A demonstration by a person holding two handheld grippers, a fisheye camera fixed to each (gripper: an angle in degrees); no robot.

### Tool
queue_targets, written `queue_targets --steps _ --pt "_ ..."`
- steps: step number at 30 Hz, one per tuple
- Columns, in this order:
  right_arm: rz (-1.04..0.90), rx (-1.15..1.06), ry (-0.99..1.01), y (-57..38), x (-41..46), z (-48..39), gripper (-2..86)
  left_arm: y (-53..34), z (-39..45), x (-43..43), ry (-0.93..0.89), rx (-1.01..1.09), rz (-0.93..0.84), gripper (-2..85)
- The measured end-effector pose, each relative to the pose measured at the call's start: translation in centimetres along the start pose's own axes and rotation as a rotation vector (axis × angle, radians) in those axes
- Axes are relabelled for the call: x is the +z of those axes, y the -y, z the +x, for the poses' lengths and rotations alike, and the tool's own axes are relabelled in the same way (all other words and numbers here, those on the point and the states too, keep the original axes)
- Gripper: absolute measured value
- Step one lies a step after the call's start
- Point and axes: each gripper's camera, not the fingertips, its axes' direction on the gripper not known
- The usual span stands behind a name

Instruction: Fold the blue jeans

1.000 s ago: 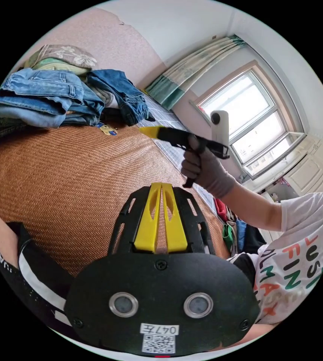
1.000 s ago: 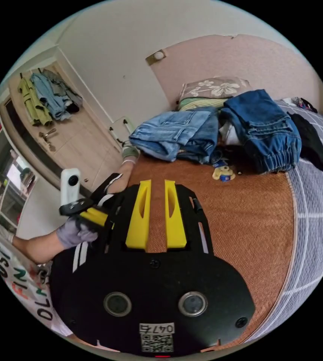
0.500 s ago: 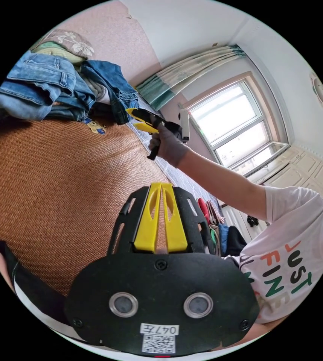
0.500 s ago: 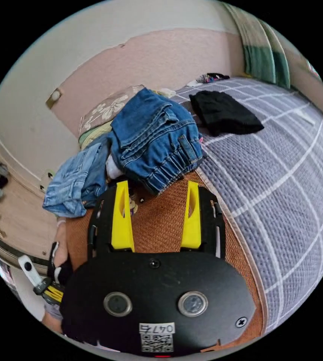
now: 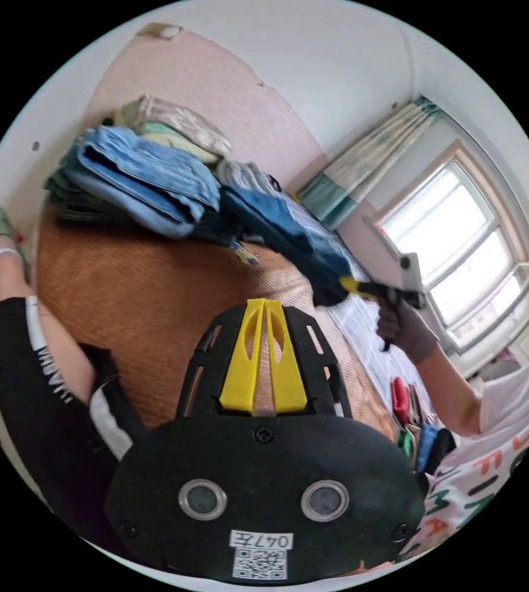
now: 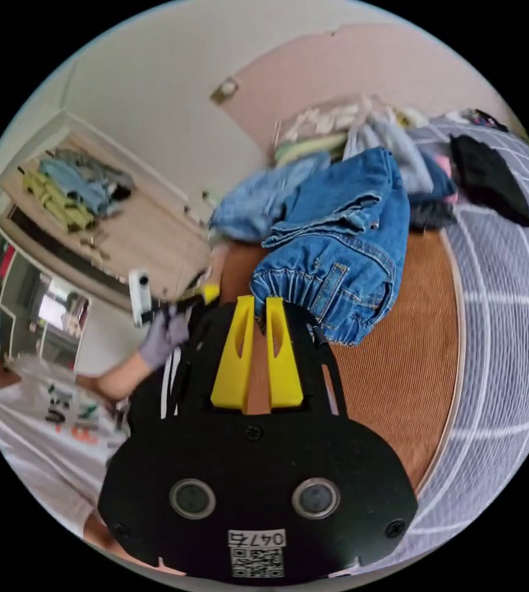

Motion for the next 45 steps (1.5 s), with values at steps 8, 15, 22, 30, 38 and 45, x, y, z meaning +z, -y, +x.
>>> queue_targets --steps 8,15,22,30,38,45 --pt "-0.266 0.24 -0.288 -13.1 -2.2 1.2 14.2 2.8 5.6 1.0 -0.026 0.168 -0.098 5.2" --pt "-0.158 0.313 -0.251 -14.9 -2.8 -0.4 15.3 5.5 10.2 4.8 -0.098 0.254 -0.228 7.0" --pt "-0.199 0.353 -0.207 -14.5 1.1 -0.8 8.3 8.0 13.1 8.0 -0.056 0.191 -0.369 3.7" --pt "-0.212 0.169 -0.483 -12.3 -2.8 -6.9 6.0 11.1 17.0 10.7 0.051 0.163 -0.42 -0.9" --pt "0.061 0.282 -0.415 -14.1 -6.2 -4.6 8.8 13.7 25.0 12.6 0.11 0.342 -0.421 -1.0" --pt "-0.027 0.174 -0.474 -13.6 -5.4 -9.0 1.6 14.0 31.9 16.0 0.204 0.534 -0.544 -1.0"
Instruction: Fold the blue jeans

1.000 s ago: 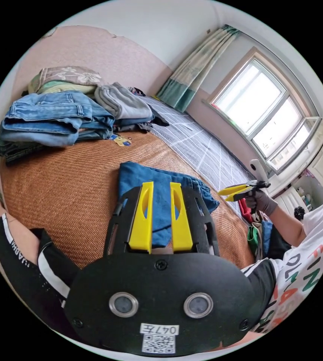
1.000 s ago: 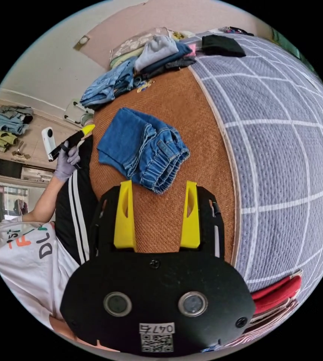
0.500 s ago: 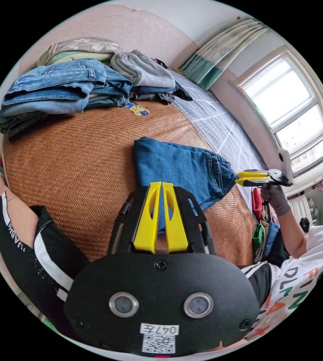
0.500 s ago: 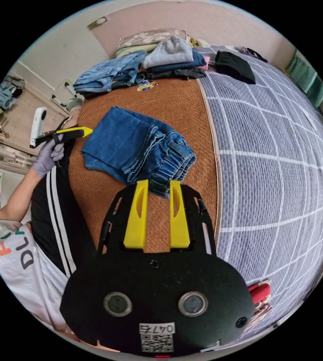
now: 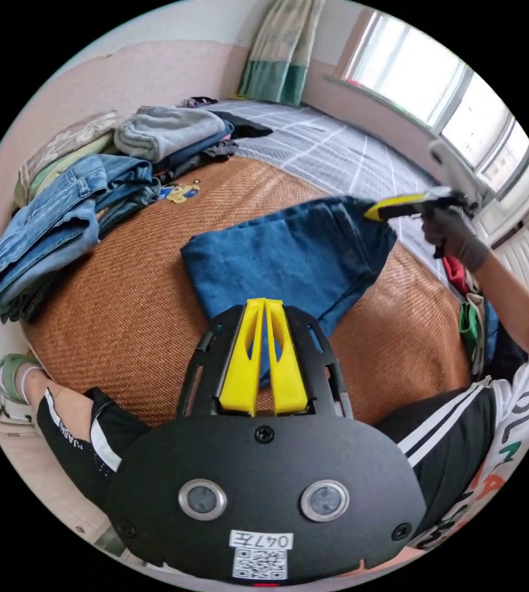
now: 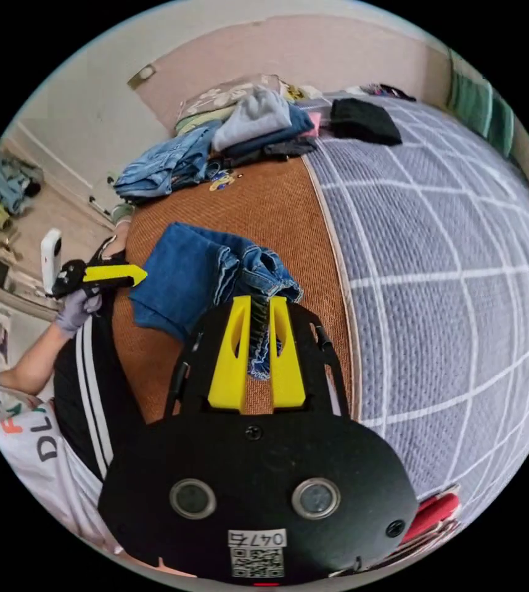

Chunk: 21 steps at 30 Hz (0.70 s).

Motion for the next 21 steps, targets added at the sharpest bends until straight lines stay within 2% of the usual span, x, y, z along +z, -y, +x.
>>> queue_targets --steps 2,3,6,7,10,11,13,16,19,20,21 --pt "0.043 -0.205 -0.226 -0.4 -1.6 -4.5 1.5 1.9 0.8 2.0 0.016 -0.006 -0.141 -1.0" --pt "0.045 -0.235 -0.273 -0.6 -1.5 -5.1 1.6 2.3 0.9 2.2 0.009 -0.018 -0.152 -1.0" --pt "-0.093 -0.158 -0.392 -0.8 1.7 -4.1 2.5 3.5 1.1 1.8 -0.039 -0.049 -0.135 -1.0" --pt "-0.126 -0.087 -0.355 -1.1 2.1 -2.9 3.0 3.8 1.3 1.7 -0.051 -0.062 -0.126 -1.0" --pt "0.119 0.016 -0.245 -3.6 -2.6 -2.2 4.7 4.5 3.0 1.1 -0.01 -0.012 -0.115 -1.0" --pt "0.199 0.007 -0.258 -4.9 -4.3 -2.8 5.1 4.8 4.0 0.9 0.034 0.022 -0.117 -1.0" --pt "0.228 -0.052 -0.23 -6.3 -5.3 -3.9 5.7 5.1 5.5 0.6 0.101 0.054 -0.113 -0.9" --pt "0.106 -0.152 -0.092 -7.6 -3.5 -5.6 7.0 5.7 6.4 0.1 0.133 0.041 -0.122 -0.6" --pt "-0.005 -0.18 -0.099 -9.6 -0.7 -6.7 8.0 5.9 5.7 -1.0 0.083 -0.032 -0.1 0.6" --pt "-0.022 -0.147 -0.09 -10.4 0.1 -6.5 8.0 6.0 5.7 -1.8 0.044 -0.032 -0.071 8.3" --pt "-0.025 -0.128 -0.077 -10.7 0.3 -6.3 7.5 6.0 5.9 -2.3 0.03 -0.033 -0.059 12.2"
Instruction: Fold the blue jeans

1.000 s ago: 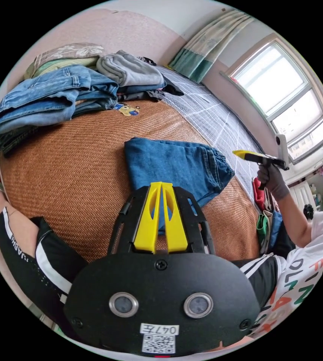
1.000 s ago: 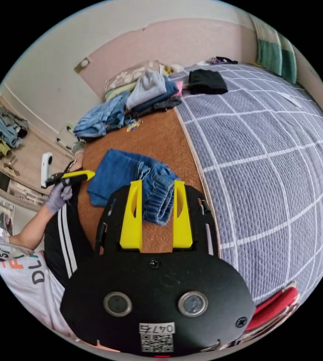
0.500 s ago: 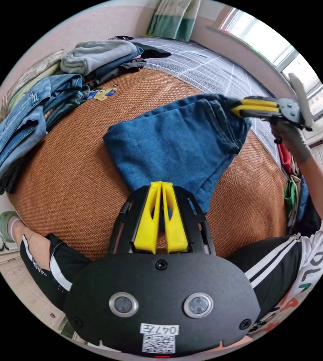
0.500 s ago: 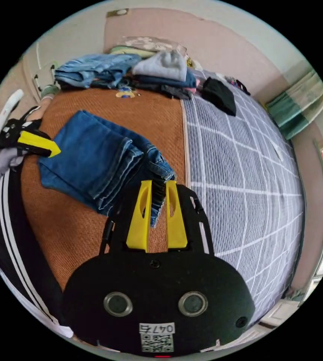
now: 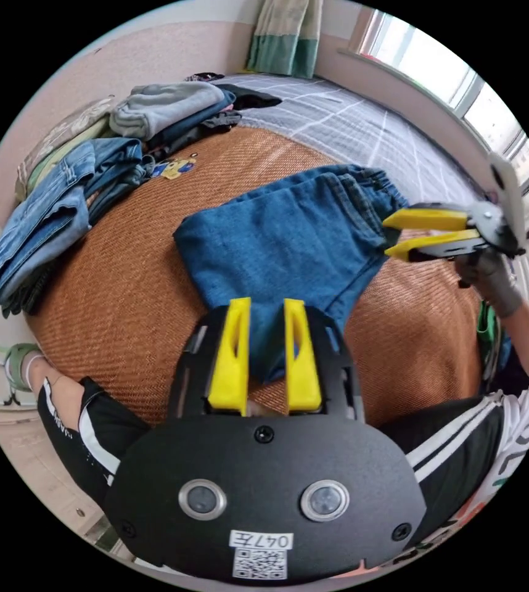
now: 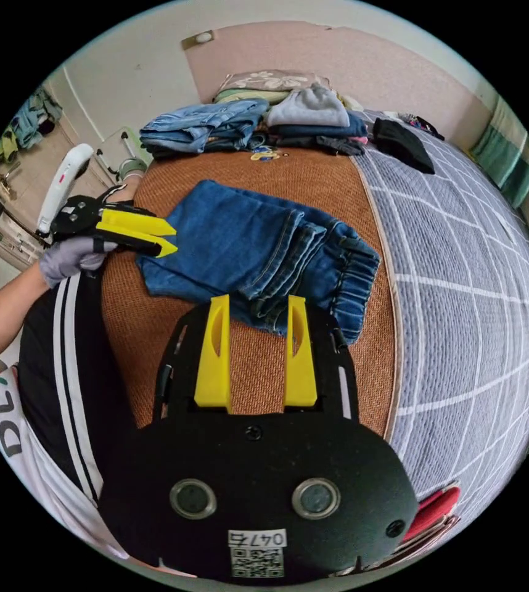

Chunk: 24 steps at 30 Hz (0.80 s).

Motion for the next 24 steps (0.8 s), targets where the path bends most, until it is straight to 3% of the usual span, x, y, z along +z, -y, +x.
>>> queue_targets --steps 2,7,12,15,20,24 --pt "0.007 0.057 -0.01 -1.3 0.6 0.6 2.9 0.2 1.6 -1.6 -0.001 0.042 0.033 18.2" --pt "0.082 0.052 0.127 -2.8 -0.6 2.3 -1.0 2.1 8.0 -2.6 0.0 0.248 0.052 20.5" --pt "0.188 0.141 0.289 -4.6 -2.3 5.0 -1.2 3.6 9.3 -1.6 -0.056 0.213 0.059 19.7" --pt "0.247 0.171 0.398 -5.4 -3.0 6.1 -1.2 2.9 8.1 -1.1 -0.051 0.181 0.051 16.0" --pt "0.192 0.102 0.439 -5.9 -2.7 6.2 -0.1 -0.5 2.2 -2.2 -0.08 0.025 0.094 1.3" --pt "0.246 0.236 0.241 -7.6 -4.3 9.0 5.7 -3.9 -2.7 -4.6 -0.101 -0.116 0.166 -0.2"
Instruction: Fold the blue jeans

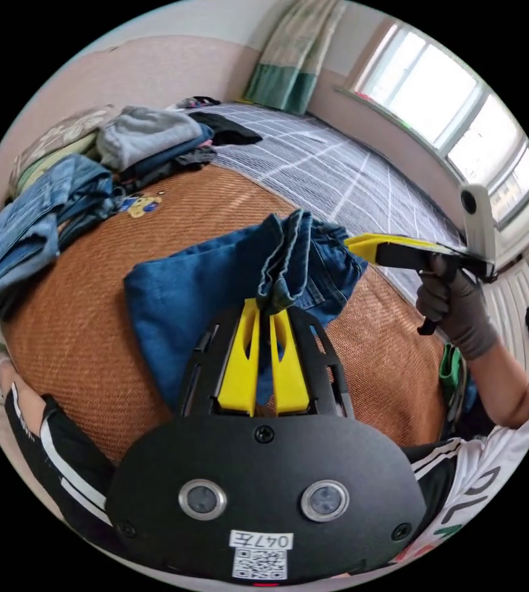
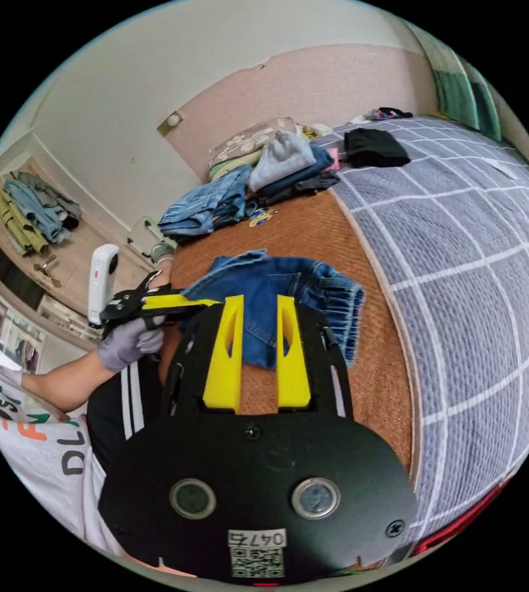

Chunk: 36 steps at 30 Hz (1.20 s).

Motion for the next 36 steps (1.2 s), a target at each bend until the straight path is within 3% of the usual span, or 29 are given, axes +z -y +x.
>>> queue_targets --steps 4,6,9,16,19,23,28,31,36 --pt "-0.062 0.062 -0.28 -0.1 -0.1 2.3 13.0 -2.8 -5.2 -6.0 0.075 -0.114 0.142 -0.5" --pt "-0.135 0.053 -0.29 0.0 1.6 2.8 12.8 -4.2 -7.3 -8.4 0.134 -0.141 0.18 -0.6" --pt "-0.234 0.046 -0.238 0.8 4.6 3.1 7.8 -6.3 -10.8 -11.8 0.27 -0.184 0.228 -0.6" --pt "-0.089 0.08 -0.391 2.2 1.6 3.1 0.5 -8.3 -18.9 -13.3 0.451 -0.263 0.222 -0.5" --pt "-0.049 0.158 -0.506 0.5 -1.0 4.3 0.3 -8.5 -21.2 -10.5 0.416 -0.266 0.156 0.0" --pt "-0.047 0.267 -0.494 -2.8 -2.7 5.2 1.8 -9.2 -24.3 -4.6 0.404 -0.276 0.046 2.7" --pt "-0.096 0.181 -0.533 -2.6 -3.9 5.2 8.1 -12.2 -28.8 -4.2 0.324 -0.324 0.075 12.8" --pt "-0.008 0.107 -0.473 0.1 -5.6 6.0 8.1 -14.7 -31.2 -6.6 0.299 -0.383 0.165 13.5" --pt "-0.199 -0.042 -0.322 7.2 -1.0 7.6 8.3 -19.0 -33.2 -5.4 0.182 -0.315 0.182 12.9"
